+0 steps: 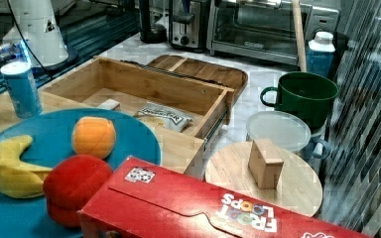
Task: Close the drawer.
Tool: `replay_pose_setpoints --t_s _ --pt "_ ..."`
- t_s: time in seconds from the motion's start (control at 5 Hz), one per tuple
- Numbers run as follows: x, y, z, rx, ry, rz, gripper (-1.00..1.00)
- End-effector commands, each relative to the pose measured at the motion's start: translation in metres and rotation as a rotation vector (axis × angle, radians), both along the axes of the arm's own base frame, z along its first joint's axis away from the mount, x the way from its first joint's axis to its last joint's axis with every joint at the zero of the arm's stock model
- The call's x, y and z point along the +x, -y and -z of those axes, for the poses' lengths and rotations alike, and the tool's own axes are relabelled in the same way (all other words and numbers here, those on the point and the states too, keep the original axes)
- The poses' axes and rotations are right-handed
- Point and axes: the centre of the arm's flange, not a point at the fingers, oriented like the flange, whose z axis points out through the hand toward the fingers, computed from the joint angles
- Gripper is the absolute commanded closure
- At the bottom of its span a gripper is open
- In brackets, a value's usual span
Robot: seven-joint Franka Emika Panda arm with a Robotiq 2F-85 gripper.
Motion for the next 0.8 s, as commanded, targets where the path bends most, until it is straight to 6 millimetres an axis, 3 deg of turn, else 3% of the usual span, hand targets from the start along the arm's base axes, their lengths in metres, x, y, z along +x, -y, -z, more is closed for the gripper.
replay_pose_setpoints --t_s 0.2,0.4,0.6,0.8 --pt "-0.027 -0.091 0.062 0.099 -0.073 -0.28 -1.0" --pt "-0.039 -0.105 0.086 0.07 -0.062 -0.301 1.0" --pt "-0.042 -0.114 0.104 0.078 -0.062 -0.311 1.0" --pt "-0.04 -0.11 0.125 0.084 -0.084 -0.321 1.0"
